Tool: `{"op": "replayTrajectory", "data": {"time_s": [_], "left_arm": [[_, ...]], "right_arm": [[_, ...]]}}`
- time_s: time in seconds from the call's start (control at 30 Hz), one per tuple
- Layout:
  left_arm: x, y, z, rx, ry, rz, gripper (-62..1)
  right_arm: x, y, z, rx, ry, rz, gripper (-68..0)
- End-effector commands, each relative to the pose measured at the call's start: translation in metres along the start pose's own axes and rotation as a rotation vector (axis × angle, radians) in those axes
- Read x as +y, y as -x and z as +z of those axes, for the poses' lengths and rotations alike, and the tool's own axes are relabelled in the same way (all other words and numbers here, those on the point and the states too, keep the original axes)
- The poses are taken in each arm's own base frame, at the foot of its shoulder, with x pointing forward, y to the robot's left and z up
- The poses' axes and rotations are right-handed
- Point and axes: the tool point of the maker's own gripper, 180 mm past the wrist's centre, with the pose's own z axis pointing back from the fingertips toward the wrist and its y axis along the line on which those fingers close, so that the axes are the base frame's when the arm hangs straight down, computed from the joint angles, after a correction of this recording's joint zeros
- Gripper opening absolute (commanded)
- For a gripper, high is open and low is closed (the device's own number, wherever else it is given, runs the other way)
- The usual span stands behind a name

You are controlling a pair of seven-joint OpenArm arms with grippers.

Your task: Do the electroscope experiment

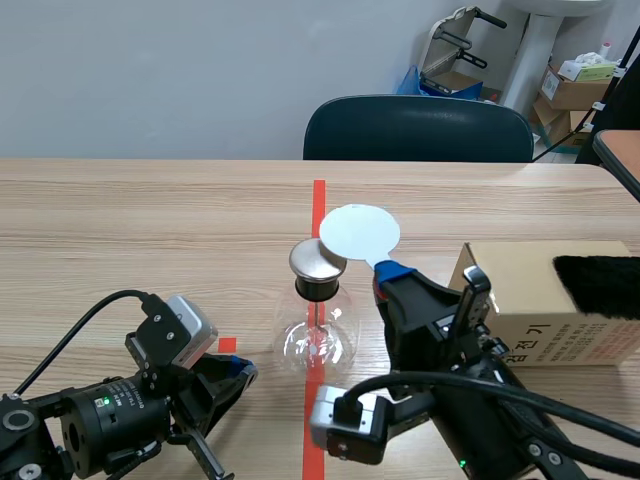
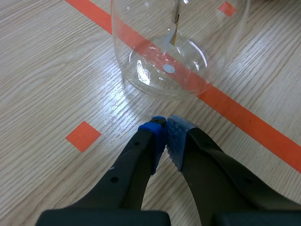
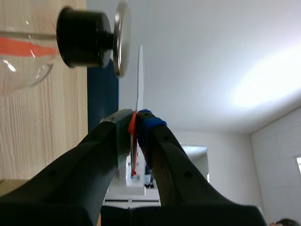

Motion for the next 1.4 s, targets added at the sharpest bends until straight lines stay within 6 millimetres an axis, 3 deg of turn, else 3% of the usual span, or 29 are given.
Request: {"op": "replayTrajectory", "data": {"time_s": [0.0,0.47,1.37], "left_arm": [[-0.002,-0.006,-0.002,-0.022,0.004,0.006,-56.9],[-0.002,-0.006,-0.002,-0.022,0.004,0.006,-56.9],[-0.002,-0.006,-0.002,-0.022,0.004,0.006,-56.9]], "right_arm": [[-0.010,-0.003,-0.001,-0.028,0.029,0.010,-66.6],[-0.010,-0.026,0.002,-0.154,0.029,0.012,-66.6],[-0.010,-0.027,0.002,-0.160,0.029,0.012,-66.6]]}}
